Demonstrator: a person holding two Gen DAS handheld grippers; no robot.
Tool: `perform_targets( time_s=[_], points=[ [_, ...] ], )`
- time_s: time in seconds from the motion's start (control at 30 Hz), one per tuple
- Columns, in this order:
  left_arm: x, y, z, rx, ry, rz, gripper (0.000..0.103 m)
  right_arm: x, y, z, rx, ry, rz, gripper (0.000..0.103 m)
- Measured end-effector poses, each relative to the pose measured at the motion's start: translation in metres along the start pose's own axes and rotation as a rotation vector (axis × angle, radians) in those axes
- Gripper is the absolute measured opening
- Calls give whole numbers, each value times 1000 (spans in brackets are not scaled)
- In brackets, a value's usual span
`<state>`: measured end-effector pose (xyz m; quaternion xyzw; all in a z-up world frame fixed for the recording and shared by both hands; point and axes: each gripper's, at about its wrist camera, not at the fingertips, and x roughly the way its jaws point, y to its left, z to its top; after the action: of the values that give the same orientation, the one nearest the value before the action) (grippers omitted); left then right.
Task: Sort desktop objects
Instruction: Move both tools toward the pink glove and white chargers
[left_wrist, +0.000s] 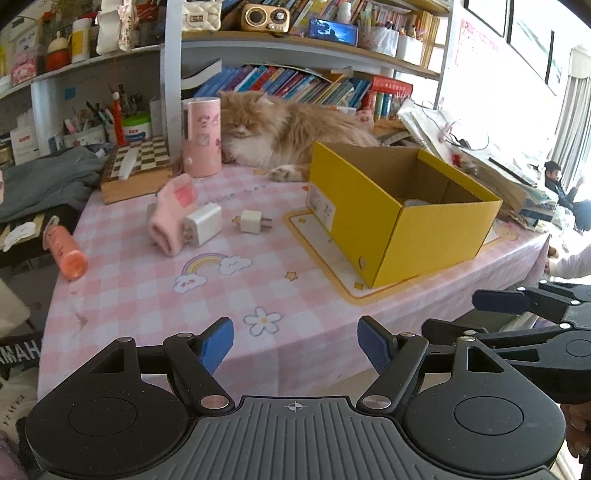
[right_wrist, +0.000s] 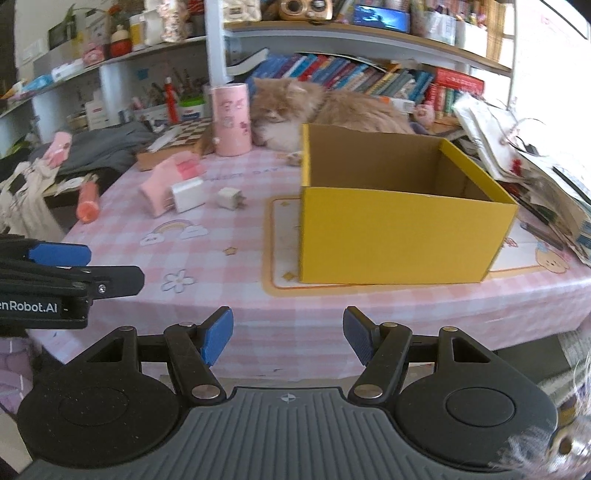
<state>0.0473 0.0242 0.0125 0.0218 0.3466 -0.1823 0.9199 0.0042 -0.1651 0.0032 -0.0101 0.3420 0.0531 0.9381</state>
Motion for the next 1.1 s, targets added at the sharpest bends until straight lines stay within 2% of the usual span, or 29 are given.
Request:
perform_targets(
  time_s=[0.63, 0.87, 1.1],
  points=[
    [-16, 32, -17, -19, 16, 66, 77, 16, 52, 1, -95, 27, 88, 64],
    [-16, 48, -16, -98, 19, 77, 77, 20, 69, 5, -156, 31, 108, 64],
    [-12, 50, -15, -113, 27, 77, 77, 24, 71, 9, -178, 31, 109, 64]
  ],
)
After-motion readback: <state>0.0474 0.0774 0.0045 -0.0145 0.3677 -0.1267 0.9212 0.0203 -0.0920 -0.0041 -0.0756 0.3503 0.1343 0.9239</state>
